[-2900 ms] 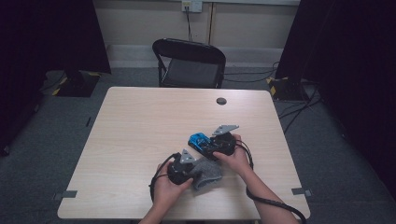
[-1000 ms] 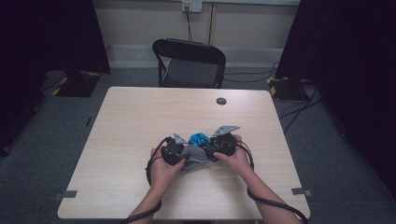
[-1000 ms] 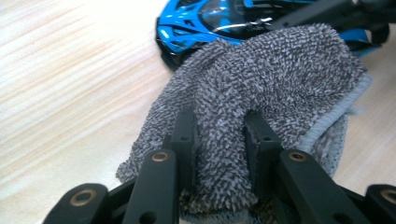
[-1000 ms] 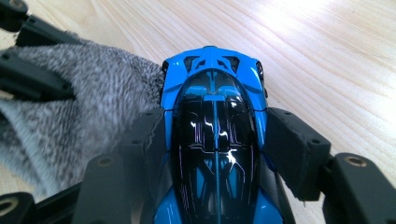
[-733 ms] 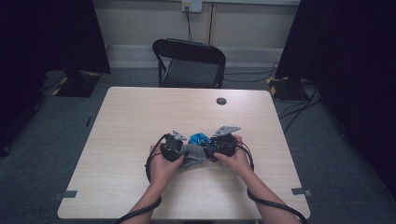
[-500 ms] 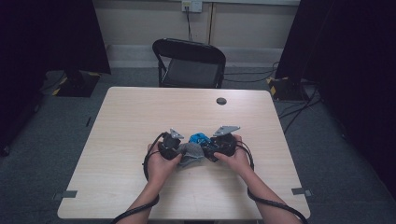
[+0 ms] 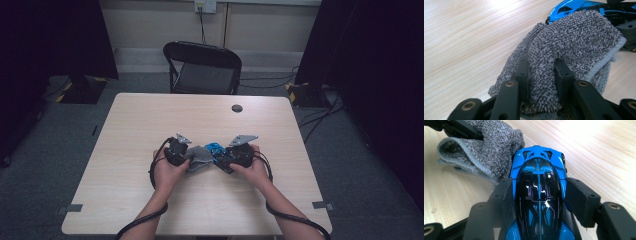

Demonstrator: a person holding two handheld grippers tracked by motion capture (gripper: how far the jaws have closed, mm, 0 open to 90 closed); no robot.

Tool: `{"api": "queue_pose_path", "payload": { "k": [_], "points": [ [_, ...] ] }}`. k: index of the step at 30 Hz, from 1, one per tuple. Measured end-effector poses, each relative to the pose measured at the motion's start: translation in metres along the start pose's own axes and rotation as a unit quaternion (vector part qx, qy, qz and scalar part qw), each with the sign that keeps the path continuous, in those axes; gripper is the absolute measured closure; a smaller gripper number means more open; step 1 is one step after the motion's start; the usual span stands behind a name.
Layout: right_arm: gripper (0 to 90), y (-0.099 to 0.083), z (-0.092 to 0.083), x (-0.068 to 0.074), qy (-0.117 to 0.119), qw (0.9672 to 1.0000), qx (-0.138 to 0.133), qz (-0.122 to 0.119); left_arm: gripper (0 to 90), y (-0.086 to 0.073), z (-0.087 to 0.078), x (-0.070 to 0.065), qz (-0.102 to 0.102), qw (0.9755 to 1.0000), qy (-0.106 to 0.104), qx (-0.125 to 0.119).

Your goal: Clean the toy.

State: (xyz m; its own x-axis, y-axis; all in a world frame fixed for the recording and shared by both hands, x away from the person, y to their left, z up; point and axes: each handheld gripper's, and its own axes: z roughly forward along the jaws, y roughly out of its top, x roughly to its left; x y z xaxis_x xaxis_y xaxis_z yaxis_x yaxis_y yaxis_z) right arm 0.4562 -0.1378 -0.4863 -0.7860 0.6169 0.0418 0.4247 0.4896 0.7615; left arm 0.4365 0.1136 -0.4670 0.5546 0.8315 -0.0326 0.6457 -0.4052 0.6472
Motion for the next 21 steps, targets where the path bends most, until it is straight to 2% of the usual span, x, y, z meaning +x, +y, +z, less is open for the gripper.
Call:
{"api": "queue_pose_path", "payload": {
  "k": [2, 4, 8, 9, 16, 17, 21],
  "points": [
    [39.7, 0.0, 0.0, 0.0, 0.0, 1.0, 0.001, 0.0, 69.4, 0.0, 0.0, 0.001, 0.003, 1.0, 0.002, 0.003],
    [39.7, 0.001, 0.0, 0.0, 0.002, 1.0, 0.002, -0.002, 69.4, 0.001, 0.0, 0.004, -0.003, 1.0, -0.003, 0.004],
    [39.7, 0.001, 0.0, -0.001, 0.004, 1.0, 0.004, -0.004, 69.4, 0.002, 0.0, 0.007, -0.008, 1.0, 0.002, 0.005],
    [39.7, 0.001, 0.0, -0.001, 0.004, 1.0, 0.004, -0.004, 69.4, 0.002, 0.001, 0.008, -0.017, 0.9999, 0.003, 0.002],
    [39.7, -0.001, -0.001, 0.0, -0.001, 1.0, -0.003, 0.0, 69.3, 0.006, 0.005, 0.019, -0.028, 0.9996, 0.008, 0.006],
    [39.7, -0.001, -0.001, 0.0, -0.001, 1.0, -0.002, 0.0, 69.3, 0.008, 0.007, 0.022, -0.041, 0.9991, 0.004, 0.005],
    [39.7, -0.001, -0.001, 0.0, -0.001, 1.0, 0.0, 0.0, 69.3, 0.01, 0.009, 0.026, -0.048, 0.9988, 0.009, 0.005]
  ]
}}
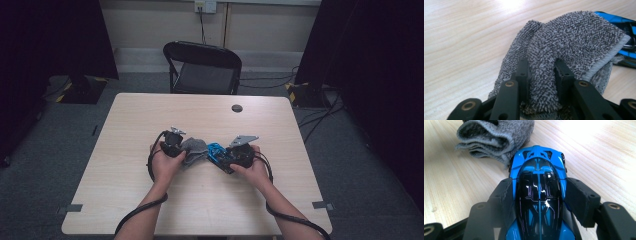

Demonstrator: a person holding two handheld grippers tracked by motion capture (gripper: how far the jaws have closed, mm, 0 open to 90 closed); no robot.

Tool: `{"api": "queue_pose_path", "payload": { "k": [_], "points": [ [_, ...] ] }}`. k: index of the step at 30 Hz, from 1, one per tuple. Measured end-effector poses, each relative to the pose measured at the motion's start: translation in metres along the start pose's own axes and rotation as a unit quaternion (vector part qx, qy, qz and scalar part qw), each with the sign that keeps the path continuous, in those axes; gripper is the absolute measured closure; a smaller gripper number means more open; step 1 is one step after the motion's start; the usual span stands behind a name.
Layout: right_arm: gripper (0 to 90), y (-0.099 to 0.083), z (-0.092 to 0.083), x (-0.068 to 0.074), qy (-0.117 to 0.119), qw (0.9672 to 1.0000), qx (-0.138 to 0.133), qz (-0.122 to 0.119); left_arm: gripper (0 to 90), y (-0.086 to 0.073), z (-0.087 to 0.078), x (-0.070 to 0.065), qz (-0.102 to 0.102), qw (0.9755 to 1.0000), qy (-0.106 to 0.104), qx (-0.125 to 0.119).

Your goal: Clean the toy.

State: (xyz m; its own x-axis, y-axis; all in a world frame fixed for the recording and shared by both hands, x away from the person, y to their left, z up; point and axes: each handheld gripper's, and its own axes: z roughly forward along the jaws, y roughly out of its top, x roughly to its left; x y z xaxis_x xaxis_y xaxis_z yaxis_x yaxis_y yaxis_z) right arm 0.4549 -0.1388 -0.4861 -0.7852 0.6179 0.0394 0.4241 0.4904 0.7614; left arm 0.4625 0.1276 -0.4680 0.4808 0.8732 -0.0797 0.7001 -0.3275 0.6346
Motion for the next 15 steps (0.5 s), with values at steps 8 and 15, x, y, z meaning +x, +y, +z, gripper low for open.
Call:
{"api": "queue_pose_path", "payload": {
  "k": [8, 15],
  "points": [
    [39.6, 0.003, 0.001, 0.0, 0.0, 1.0, 0.009, -0.001, 69.4, 0.004, -0.017, 0.016, -0.014, 0.9996, 0.006, -0.025],
    [39.6, 0.004, 0.001, 0.0, 0.0, 0.9999, 0.01, -0.002, 69.2, -0.002, -0.034, 0.017, -0.012, 0.9993, -0.012, -0.034]
  ]
}}
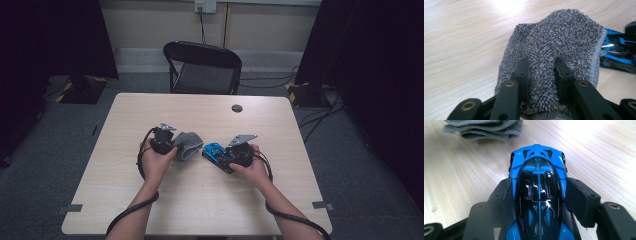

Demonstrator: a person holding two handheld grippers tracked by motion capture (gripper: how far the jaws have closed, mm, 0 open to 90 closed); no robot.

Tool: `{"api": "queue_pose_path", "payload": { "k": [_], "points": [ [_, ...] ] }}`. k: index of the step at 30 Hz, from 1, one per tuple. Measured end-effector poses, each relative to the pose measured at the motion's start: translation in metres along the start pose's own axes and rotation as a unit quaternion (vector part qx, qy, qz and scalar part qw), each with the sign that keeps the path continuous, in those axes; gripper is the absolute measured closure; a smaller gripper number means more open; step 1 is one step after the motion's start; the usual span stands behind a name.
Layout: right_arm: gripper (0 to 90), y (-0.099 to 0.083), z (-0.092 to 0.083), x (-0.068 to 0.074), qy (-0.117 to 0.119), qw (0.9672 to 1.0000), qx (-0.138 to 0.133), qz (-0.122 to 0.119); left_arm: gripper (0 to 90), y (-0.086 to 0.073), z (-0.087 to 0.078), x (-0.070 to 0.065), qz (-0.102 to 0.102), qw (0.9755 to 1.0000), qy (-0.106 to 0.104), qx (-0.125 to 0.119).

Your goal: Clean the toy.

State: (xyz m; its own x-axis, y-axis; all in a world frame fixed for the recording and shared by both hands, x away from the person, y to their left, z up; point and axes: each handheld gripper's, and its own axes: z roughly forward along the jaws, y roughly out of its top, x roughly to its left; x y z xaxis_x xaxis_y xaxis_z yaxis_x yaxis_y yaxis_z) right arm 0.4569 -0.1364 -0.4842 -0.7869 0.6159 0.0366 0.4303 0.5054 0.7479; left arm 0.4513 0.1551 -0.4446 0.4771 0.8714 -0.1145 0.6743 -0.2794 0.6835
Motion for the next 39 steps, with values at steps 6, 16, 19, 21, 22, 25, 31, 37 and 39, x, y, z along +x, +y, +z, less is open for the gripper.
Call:
{"api": "queue_pose_path", "payload": {
  "k": [6, 16, 19, 21, 22, 25, 31, 37, 39],
  "points": [
    [39.6, 0.001, 0.0, 0.0, 0.001, 1.0, 0.005, -0.001, 69.0, -0.006, -0.018, -0.009, 0.023, 0.9994, -0.024, -0.008],
    [39.5, 0.002, 0.001, 0.0, 0.0, 1.0, 0.006, 0.001, 69.1, -0.022, -0.021, -0.038, 0.048, 0.9968, -0.063, -0.009],
    [39.4, 0.002, 0.001, 0.0, 0.0, 1.0, 0.005, -0.001, 69.1, -0.025, -0.021, -0.046, 0.052, 0.9959, -0.073, -0.01],
    [39.4, 0.003, 0.001, 0.0, 0.001, 1.0, 0.007, -0.001, 69.0, -0.026, -0.021, -0.053, 0.056, 0.9952, -0.08, -0.01],
    [39.4, 0.003, 0.001, 0.0, 0.001, 1.0, 0.007, -0.001, 69.1, -0.027, -0.021, -0.055, 0.06, 0.9947, -0.084, -0.01],
    [39.4, 0.003, 0.002, 0.0, 0.002, 1.0, 0.007, -0.003, 69.0, -0.032, -0.022, -0.066, 0.064, 0.9928, -0.1, -0.012],
    [39.4, 0.003, 0.002, 0.0, 0.002, 1.0, 0.006, 0.0, 69.0, -0.042, -0.023, -0.082, 0.088, 0.99, -0.11, -0.007],
    [39.4, 0.005, 0.004, 0.0, 0.002, 1.0, 0.006, -0.002, 69.0, -0.048, -0.023, -0.094, 0.094, 0.9879, -0.123, -0.01],
    [39.3, 0.005, 0.004, 0.0, 0.002, 1.0, 0.004, -0.002, 69.1, -0.048, -0.023, -0.096, 0.099, 0.9871, -0.126, -0.009]
  ]
}}
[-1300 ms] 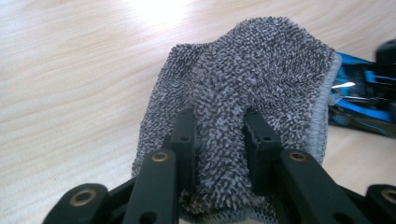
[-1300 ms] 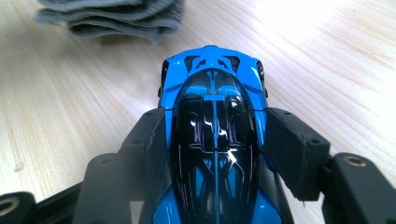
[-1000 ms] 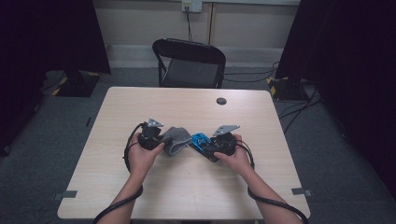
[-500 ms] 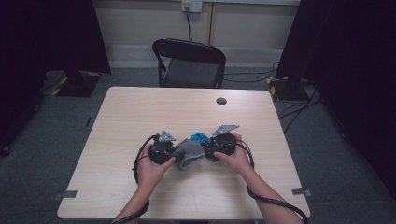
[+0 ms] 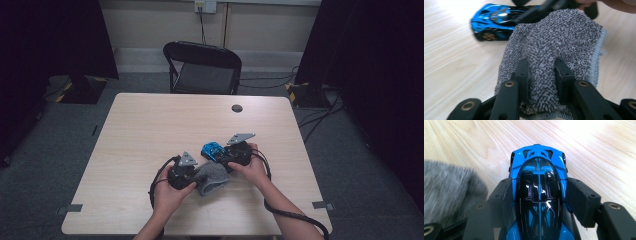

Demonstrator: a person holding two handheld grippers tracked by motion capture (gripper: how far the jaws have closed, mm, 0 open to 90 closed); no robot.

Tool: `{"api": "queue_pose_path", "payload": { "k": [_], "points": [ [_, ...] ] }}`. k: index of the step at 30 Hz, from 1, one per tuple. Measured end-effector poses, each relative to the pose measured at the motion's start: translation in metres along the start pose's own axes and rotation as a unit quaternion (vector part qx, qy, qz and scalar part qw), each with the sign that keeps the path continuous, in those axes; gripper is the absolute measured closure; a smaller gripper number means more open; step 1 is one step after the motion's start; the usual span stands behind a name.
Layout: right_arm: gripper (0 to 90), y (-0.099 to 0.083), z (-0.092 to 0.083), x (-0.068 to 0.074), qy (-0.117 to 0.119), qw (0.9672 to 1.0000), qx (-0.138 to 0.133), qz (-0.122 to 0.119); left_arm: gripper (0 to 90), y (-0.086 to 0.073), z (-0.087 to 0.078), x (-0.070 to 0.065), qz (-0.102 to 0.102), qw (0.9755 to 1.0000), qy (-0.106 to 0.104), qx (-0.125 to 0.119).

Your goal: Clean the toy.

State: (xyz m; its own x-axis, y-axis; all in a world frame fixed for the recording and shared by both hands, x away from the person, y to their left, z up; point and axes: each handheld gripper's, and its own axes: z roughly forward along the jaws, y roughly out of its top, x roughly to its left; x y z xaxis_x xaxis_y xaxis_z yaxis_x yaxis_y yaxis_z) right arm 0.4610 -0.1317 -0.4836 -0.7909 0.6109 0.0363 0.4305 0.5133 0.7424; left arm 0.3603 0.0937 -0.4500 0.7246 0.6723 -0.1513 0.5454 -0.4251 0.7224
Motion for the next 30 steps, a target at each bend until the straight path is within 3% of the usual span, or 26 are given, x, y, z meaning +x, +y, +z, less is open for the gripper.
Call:
{"api": "queue_pose_path", "payload": {
  "k": [2, 10, 17, 26, 30],
  "points": [
    [39.3, 0.0, 0.0, 0.0, -0.001, 1.0, -0.001, 0.0, 69.0, 0.0, 0.003, -0.009, 0.007, 0.9999, -0.014, 0.0],
    [39.3, -0.002, -0.001, 0.001, -0.003, 1.0, -0.004, 0.004, 69.0, -0.005, 0.022, -0.031, 0.048, 0.9984, -0.02, 0.019],
    [39.3, -0.002, -0.001, 0.001, -0.006, 1.0, -0.001, 0.005, 68.9, -0.003, 0.038, -0.043, 0.058, 0.9972, -0.039, 0.027],
    [39.3, -0.003, -0.003, 0.002, -0.008, 1.0, -0.002, 0.005, 68.5, 0.0, 0.051, -0.038, 0.061, 0.997, -0.025, 0.039],
    [39.3, -0.003, -0.003, 0.003, -0.01, 0.9999, -0.002, 0.006, 68.6, 0.003, 0.052, -0.034, 0.065, 0.9968, -0.01, 0.047]
  ]
}}
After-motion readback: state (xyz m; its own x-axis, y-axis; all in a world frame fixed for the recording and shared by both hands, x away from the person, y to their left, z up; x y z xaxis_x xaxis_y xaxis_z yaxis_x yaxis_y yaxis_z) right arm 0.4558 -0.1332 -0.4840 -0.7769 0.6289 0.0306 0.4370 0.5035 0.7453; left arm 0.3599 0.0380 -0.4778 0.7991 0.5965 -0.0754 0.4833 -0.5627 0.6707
